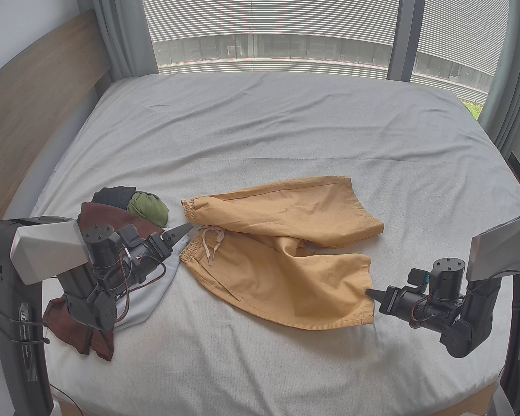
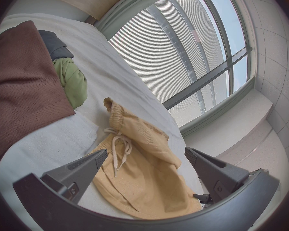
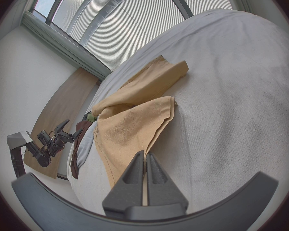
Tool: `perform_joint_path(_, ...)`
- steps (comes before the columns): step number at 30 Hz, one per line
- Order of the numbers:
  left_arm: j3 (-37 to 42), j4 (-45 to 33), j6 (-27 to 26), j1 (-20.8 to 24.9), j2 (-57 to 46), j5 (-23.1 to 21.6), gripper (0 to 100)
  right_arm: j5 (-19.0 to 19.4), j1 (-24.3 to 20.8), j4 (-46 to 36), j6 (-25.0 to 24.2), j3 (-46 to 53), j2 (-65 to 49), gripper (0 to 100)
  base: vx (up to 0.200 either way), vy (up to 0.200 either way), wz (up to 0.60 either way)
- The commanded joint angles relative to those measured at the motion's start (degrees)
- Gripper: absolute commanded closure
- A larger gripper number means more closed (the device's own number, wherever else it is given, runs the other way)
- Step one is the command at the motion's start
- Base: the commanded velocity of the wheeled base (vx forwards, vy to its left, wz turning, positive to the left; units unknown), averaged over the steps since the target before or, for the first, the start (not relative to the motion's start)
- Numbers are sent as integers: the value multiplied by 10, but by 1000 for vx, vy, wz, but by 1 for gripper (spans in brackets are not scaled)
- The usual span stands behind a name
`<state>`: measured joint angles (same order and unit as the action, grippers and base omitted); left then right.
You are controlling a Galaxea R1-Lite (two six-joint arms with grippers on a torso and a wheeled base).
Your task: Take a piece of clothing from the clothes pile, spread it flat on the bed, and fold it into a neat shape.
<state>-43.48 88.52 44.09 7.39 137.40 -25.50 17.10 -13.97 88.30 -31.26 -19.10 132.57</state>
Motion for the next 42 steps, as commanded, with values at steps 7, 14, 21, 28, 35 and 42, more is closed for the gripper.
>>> perform_joint_path(7, -28, -15, -30, 0, 81, 9, 0, -5, 0, 0, -1, 1, 8, 100, 0, 0, 0)
perform_joint_path(14, -64, -51, -31, -1, 102, 32, 0, -5, -2, 1, -2, -1, 8, 100, 0, 0, 0)
perform_joint_path(21, -111, -80, -34, -3, 118, 39, 0, -6, -3, 1, -2, -3, 6, 100, 0, 0, 0)
perform_joint_path(28, -155, -106, -34, 0, 135, 40, 0, -6, -1, 1, -4, -1, 3, 100, 0, 0, 0)
perform_joint_path(35, -190, -114, -35, 0, 149, 56, 100, -6, 2, 1, -4, 1, 2, 100, 0, 0, 0)
perform_joint_path(42, -160, -106, -36, -1, 136, 56, 100, -6, 3, 1, -4, 12, 3, 100, 0, 0, 0)
